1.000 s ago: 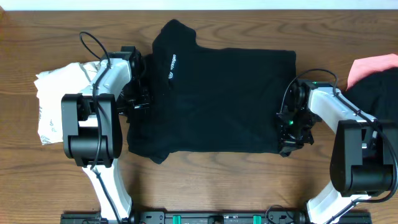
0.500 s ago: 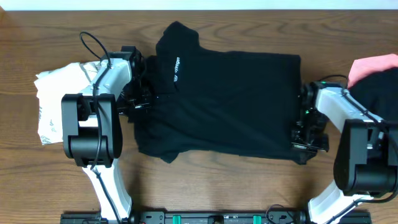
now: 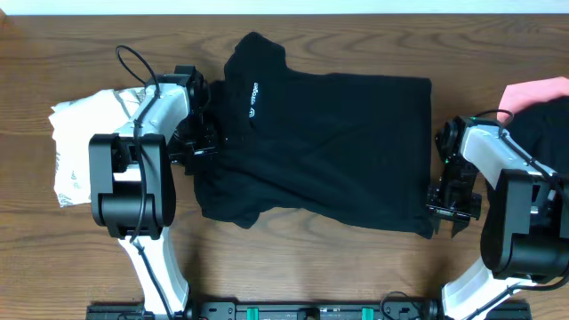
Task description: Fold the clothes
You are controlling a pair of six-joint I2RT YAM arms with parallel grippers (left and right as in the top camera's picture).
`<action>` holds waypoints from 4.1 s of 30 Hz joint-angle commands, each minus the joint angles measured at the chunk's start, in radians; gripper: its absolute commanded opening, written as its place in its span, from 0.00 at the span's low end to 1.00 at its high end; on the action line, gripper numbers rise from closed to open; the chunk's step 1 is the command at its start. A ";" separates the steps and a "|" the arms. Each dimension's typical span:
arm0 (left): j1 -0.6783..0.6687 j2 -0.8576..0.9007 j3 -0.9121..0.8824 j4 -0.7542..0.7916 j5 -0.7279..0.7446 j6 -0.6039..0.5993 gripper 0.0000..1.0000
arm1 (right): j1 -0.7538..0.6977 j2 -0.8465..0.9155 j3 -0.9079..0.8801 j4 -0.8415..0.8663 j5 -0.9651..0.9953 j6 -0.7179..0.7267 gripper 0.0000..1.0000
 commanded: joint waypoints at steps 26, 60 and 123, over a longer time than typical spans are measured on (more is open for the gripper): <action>-0.005 0.027 -0.029 0.004 -0.005 0.002 0.68 | -0.039 0.004 0.009 0.809 -0.363 -0.266 0.53; -0.005 0.027 -0.029 0.035 -0.005 0.002 0.69 | -0.179 0.002 0.190 0.517 -0.737 -0.409 0.54; -0.005 0.028 -0.029 0.035 -0.005 0.002 0.69 | -0.059 0.024 0.043 0.696 -0.434 -0.142 0.27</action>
